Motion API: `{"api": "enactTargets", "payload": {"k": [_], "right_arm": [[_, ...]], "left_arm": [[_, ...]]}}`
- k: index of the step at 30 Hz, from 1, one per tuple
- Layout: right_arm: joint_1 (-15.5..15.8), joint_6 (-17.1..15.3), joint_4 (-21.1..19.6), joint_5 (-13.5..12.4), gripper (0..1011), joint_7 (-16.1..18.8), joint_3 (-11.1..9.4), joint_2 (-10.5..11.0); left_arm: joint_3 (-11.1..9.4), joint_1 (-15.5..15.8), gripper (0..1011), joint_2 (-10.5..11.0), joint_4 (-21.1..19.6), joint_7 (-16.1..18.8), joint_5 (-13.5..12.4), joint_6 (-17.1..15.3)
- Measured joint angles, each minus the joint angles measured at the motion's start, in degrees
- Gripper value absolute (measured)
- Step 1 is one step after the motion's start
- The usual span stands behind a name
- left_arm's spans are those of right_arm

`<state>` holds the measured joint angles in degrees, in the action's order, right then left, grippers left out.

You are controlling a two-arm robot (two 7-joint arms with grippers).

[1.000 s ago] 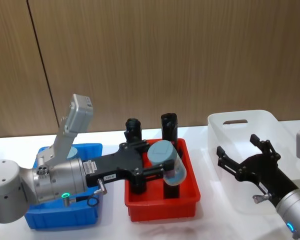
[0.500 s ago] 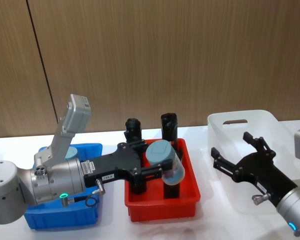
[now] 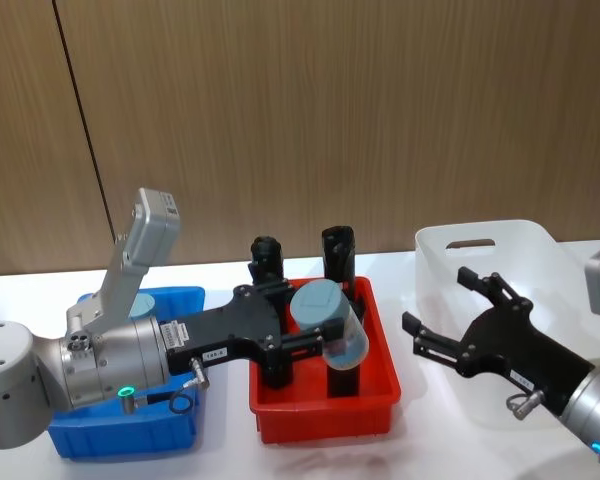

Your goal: Pick the cotton swabs from the blue box and place them into the white box.

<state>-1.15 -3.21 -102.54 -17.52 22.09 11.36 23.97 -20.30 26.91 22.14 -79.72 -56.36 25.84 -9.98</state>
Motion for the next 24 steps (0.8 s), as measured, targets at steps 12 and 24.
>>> {"api": "enactTargets", "payload": {"k": [12, 24], "right_arm": [[-2.6, -4.1, -0.4, -2.1, 1002, 11.2, -0.8, 2.8], [-7.7, -10.4, 1.2, -1.1, 1002, 22.1, 0.1, 3.6]], "left_arm": [[0.0, 0.0, 666, 0.1, -0.1, 0.0, 0.1, 0.0], [0.0, 0.0, 666, 0.1, -0.1, 0.0, 0.1, 0.0]]}}
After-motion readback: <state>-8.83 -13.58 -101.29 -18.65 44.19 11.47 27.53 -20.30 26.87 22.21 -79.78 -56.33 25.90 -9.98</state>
